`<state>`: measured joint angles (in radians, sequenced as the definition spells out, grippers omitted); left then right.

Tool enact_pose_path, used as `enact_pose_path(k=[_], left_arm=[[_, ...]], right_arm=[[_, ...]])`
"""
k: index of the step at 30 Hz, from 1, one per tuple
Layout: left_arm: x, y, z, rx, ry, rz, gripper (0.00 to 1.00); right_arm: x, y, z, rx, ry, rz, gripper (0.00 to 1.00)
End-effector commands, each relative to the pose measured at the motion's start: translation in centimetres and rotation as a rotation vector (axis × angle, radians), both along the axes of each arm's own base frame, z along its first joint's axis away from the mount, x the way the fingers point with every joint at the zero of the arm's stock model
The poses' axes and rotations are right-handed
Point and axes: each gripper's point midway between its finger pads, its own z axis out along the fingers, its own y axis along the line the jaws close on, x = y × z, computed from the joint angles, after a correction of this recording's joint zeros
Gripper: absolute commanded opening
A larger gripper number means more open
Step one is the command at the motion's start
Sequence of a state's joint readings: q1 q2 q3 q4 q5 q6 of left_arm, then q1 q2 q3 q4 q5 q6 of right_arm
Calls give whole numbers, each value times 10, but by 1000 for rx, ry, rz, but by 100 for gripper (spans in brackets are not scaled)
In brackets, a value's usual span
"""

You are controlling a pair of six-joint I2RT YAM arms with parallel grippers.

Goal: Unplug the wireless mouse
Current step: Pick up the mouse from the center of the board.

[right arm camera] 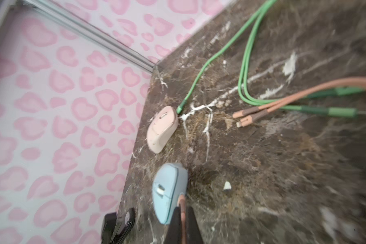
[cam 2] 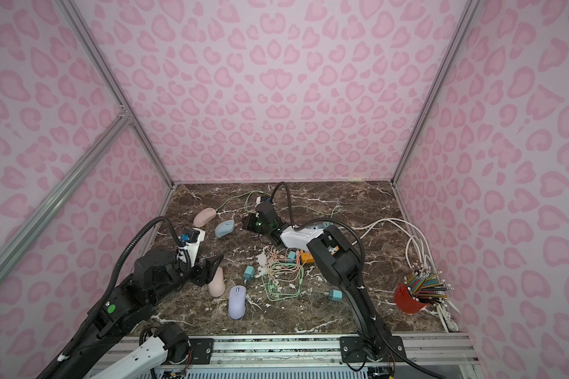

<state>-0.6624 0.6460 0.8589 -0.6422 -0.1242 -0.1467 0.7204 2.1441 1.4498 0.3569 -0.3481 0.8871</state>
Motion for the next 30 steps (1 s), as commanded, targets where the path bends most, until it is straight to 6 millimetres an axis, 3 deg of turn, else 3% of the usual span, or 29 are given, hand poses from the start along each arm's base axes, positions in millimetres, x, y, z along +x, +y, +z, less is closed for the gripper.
enact_pose_path(k=[1, 5, 8, 11, 16, 21, 30], left_arm=[[8, -21, 7, -61, -4, -51, 70], [25, -60, -9, -148, 71, -125, 67], [39, -89, -15, -232, 24, -182, 67], [38, -125, -7, -268, -134, -330, 70], [41, -169, -13, -175, -260, -495, 73], [47, -180, -20, -150, -372, -529, 73], [16, -212, -33, -119, -418, -841, 71]], right_arm=[[-27, -25, 21, -37, -118, 154, 0], [-55, -83, 50, -57, -175, 209, 0], [-77, -123, 65, -103, -212, 232, 0], [-96, -150, 83, -176, -269, 248, 0], [-126, -185, 120, -192, -342, 250, 0], [-147, -199, 146, -164, -414, 222, 0], [-173, -190, 174, -23, -432, 304, 0]])
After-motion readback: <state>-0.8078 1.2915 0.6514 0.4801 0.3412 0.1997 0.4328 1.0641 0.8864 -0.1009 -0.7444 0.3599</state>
